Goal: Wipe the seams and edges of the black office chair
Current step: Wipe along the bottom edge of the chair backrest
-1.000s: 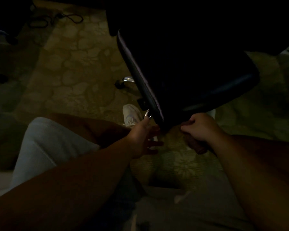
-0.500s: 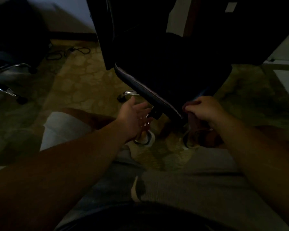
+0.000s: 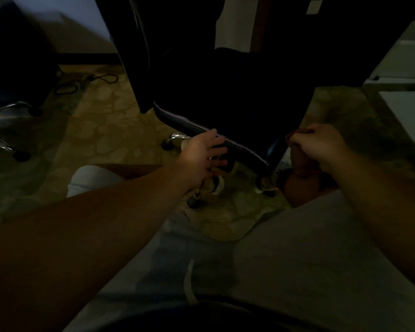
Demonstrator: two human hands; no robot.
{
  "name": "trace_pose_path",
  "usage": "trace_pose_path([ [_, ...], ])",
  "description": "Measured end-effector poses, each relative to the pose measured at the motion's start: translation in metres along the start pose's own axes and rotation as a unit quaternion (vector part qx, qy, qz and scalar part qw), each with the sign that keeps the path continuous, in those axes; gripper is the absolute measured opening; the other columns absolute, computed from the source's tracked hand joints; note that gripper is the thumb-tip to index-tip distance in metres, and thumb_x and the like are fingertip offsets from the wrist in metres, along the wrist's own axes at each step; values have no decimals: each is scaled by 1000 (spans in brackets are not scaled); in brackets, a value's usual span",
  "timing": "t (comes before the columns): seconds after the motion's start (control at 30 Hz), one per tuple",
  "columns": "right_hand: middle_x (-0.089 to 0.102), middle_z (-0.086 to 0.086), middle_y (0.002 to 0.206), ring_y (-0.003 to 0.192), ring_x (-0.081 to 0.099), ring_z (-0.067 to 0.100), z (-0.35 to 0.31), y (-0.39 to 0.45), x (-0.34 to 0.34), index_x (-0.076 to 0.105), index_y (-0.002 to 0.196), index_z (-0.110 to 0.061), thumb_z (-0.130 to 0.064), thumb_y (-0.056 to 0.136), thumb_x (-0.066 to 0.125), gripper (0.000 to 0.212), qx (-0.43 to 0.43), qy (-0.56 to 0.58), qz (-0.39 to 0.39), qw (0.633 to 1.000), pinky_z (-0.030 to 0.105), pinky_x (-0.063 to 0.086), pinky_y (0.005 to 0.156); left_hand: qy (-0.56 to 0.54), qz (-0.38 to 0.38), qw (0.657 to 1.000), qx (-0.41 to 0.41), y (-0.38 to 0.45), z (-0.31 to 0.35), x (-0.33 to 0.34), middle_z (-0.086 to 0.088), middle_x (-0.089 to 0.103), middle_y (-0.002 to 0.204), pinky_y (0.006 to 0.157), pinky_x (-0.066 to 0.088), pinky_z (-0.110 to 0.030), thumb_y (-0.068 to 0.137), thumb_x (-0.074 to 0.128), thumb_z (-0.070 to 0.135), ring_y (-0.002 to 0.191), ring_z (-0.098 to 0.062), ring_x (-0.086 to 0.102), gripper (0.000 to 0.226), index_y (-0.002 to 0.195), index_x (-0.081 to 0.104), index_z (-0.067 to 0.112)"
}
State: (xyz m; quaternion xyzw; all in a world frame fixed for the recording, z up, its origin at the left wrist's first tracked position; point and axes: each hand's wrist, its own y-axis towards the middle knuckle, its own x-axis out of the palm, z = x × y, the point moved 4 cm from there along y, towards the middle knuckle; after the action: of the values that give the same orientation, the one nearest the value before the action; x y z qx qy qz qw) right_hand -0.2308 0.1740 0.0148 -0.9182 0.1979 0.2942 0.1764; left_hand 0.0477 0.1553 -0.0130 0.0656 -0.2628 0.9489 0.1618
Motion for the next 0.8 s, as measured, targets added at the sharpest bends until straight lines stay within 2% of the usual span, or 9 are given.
trace_pose_path([
  [0.13, 62, 3, 79, 66, 58, 15, 32, 27, 16, 66, 90, -18, -27, 84, 73, 12, 67, 33, 19, 997, 22, 40, 51, 99, 54, 994, 12, 27, 0, 1, -3, 68, 116, 66, 47, -26, 102, 58, 32, 93, -21, 63, 36, 134, 60, 15],
  [0.2, 60, 0, 75, 63, 55, 12, 41, 42, 24, 65, 89, -21, -27, 84, 73, 11, 81, 47, 18, 995, 22, 39, 50, 234, 68, 968, 57, 40, 6, 3, 3, 64, 109, 70, 44, -17, 101, 60, 25, 96, -15, 60, 40, 139, 57, 14],
  [0.27, 62, 1, 78, 65, 56, 13, 46, 53, 31, 65, 88, -26, -31, 82, 73, 11, 98, 43, 13, 994, 23, 42, 54, 447, 57, 884, 126, 50, 16, 5, 3, 55, 129, 82, 42, -12, 101, 59, 28, 112, -13, 55, 48, 148, 49, 21],
  [0.37, 69, 6, 98, 80, 63, 24, 67, 79, 37, 62, 83, -27, -42, 73, 69, 20, 131, 49, -20, 990, 33, 52, 75, 651, -3, 738, 178, 74, 29, 9, -3, 21, 166, 114, 37, -40, 101, 58, 36, 149, -27, 29, 65, 158, 29, 26],
  [0.43, 67, 8, 96, 87, 65, 29, 79, 90, 37, 62, 80, -25, -48, 60, 64, 31, 161, 47, -38, 985, 41, 55, 82, 732, -30, 658, 176, 95, 35, 13, -3, 8, 169, 118, 31, -52, 100, 60, 34, 153, -31, 17, 74, 161, 18, 29],
  [0.57, 53, -2, 83, 100, 58, 29, 85, 92, 32, 63, 106, -15, -21, 91, 60, 17, 145, 90, -19, 985, 39, 48, 92, 815, -61, 555, 152, 131, 41, 33, -6, -1, 170, 121, 21, -53, 94, 70, 29, 155, -33, 8, 95, 162, 3, 32],
  [0.63, 60, 0, 86, 94, 64, 27, 97, 94, 30, 65, 99, -16, -28, 81, 69, 22, 174, 107, -9, 979, 37, 53, 84, 835, -72, 530, 133, 145, 35, 38, -5, -7, 170, 123, 17, -55, 94, 71, 28, 156, -33, 2, 101, 161, -5, 35],
  [0.7, 67, 1, 83, 81, 70, 27, 113, 100, 31, 68, 90, -15, -38, 57, 75, 41, 207, 121, -20, 971, 31, 55, 62, 842, -81, 521, 114, 156, 26, 39, -2, -10, 170, 123, 13, -58, 96, 69, 31, 156, -33, -2, 100, 160, -8, 38],
  [0.8, 62, 3, 76, 62, 62, 19, 105, 80, 40, 68, 97, -12, -18, 77, 69, 21, 242, 126, -79, 959, 23, 49, 48, 833, -88, 536, 104, 163, 17, 37, 0, -11, 170, 123, 14, -58, 100, 63, 36, 156, -33, -3, 92, 159, -8, 41],
])
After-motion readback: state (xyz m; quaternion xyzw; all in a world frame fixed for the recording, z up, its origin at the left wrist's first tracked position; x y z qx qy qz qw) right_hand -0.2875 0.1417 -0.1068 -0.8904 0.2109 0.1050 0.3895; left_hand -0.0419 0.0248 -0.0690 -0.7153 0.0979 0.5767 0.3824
